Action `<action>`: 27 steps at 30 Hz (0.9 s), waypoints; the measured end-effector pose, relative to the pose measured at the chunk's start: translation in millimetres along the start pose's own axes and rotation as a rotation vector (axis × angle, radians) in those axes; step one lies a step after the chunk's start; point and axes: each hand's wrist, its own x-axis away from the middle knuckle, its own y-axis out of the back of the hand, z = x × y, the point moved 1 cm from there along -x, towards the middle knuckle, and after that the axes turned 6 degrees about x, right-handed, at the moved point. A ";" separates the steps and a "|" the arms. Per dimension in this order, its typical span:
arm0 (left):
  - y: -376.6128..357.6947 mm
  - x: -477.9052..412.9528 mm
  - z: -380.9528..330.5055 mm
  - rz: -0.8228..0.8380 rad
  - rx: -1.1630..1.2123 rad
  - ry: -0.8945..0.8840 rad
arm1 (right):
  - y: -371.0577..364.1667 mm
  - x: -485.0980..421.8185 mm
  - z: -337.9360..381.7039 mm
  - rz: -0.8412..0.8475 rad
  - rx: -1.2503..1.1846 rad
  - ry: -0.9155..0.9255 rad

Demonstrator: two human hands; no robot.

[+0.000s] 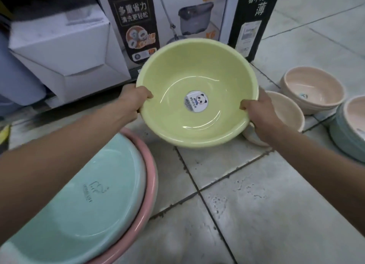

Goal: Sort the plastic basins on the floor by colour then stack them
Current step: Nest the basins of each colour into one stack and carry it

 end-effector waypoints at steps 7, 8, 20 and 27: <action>140.4 79.0 -31.0 -0.127 -0.005 -0.034 | -63.8 55.9 86.4 0.176 0.110 0.086; 161.4 90.2 -25.1 -0.156 0.006 -0.020 | -79.7 68.0 92.4 0.219 0.115 0.091; 312.9 167.5 103.0 -0.445 0.174 -0.003 | -217.4 185.4 43.0 0.443 0.193 0.028; 299.0 172.3 154.7 -0.472 0.170 0.028 | -207.3 195.2 -1.3 0.375 0.343 -0.062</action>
